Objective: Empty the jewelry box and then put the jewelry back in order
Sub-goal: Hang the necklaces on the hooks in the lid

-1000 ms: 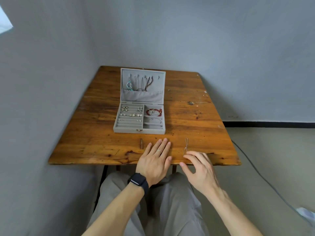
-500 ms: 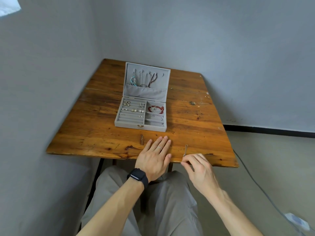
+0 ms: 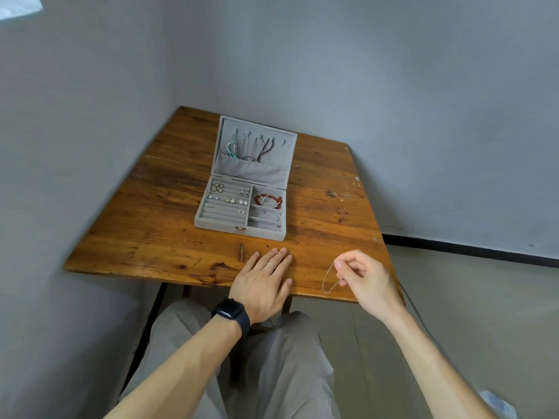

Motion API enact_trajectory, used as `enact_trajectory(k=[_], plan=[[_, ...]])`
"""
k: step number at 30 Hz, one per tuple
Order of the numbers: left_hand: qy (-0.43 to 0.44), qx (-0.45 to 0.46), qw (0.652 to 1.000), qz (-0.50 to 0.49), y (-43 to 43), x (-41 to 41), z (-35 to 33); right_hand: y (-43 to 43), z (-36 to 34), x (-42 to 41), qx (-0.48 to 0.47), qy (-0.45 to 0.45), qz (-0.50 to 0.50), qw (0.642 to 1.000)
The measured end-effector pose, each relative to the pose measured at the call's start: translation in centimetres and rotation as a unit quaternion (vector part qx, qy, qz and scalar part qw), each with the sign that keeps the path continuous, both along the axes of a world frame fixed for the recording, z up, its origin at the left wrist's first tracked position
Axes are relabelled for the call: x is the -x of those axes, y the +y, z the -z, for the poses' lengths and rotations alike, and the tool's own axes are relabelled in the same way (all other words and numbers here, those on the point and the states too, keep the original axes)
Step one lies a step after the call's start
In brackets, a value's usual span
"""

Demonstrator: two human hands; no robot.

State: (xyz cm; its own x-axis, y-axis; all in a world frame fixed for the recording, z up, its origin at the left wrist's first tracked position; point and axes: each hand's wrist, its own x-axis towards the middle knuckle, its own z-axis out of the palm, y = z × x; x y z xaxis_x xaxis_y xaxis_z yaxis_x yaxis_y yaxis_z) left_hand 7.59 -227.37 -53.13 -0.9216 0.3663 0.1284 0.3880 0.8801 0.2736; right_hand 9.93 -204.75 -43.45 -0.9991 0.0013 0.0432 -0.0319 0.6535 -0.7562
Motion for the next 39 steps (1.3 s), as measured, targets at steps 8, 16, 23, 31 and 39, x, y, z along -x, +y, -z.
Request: enact_trajectory(k=[8, 16, 23, 31, 39], plan=[[-0.026, 0.054, 0.997, 0.046, 0.4, 0.4, -0.6, 1.3, -0.3, 0.5, -0.038, 0.011, 0.045, 0.998], [-0.041, 0.032, 0.995, 0.088, 6.3, 7.6, -7.0, 3.8, -1.2, 4.9, -0.067, 0.042, 0.13, 0.988], [-0.07, 0.028, 0.995, 0.06, 10.9, 15.9, -8.1, 7.5, -1.8, 12.6, -0.089, 0.071, 0.164, 0.98], [-0.099, 0.065, 0.992, 0.053, 14.5, 24.6, -5.4, 11.6, 0.9, 23.2, -0.145, 0.068, 0.19, 0.969], [-0.073, 0.04, 0.996, 0.023, 16.1, 29.5, -2.1, 11.0, 2.7, 30.5, -0.116, 0.06, 0.161, 0.978]])
